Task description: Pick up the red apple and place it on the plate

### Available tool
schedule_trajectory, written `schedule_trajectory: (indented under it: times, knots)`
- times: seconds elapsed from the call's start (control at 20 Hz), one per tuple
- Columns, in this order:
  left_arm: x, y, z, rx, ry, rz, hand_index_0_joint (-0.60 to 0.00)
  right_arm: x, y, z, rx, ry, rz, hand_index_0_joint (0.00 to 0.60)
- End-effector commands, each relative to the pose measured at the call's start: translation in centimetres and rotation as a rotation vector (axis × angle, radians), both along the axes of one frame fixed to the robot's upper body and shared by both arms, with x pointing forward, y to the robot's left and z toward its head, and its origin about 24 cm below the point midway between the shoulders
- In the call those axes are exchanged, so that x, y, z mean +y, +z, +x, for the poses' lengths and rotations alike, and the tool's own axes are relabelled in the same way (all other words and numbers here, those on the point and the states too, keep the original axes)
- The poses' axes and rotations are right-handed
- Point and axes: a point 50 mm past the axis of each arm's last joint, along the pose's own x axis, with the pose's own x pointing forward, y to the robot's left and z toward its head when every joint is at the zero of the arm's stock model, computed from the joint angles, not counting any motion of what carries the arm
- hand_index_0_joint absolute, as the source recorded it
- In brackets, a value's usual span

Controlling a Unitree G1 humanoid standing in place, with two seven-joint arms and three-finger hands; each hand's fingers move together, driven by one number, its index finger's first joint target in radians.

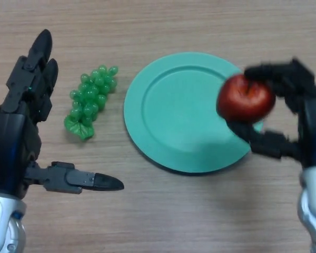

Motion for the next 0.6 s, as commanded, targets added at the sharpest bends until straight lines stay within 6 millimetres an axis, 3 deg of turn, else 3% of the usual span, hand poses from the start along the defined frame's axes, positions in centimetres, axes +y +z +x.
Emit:
schedule_trajectory:
  times: [0.05, 0.25, 0.45, 0.6]
  knots:
    - [1.2, 3.0, -1.2, -0.234, 0.032, 0.024, 0.000, 0.5, 3.2, 1.2, -0.169, 0.022, -0.037, 0.600]
    - [1.9, 2.9, -1.5, -0.234, 0.042, -0.004, 0.000, 2.3, 2.5, 5.6, -0.169, 0.061, -0.139, 0.600]
    - [2.0, 2.0, -2.2, -0.208, 0.045, -0.016, 0.000, 3.5, -0.3, 7.3, -0.057, 0.138, -0.084, 0.600]
    - [2.1, 1.8, -2.3, -0.198, 0.051, -0.016, 0.000, 3.5, -1.0, 7.4, -0.035, 0.129, -0.117, 0.251]
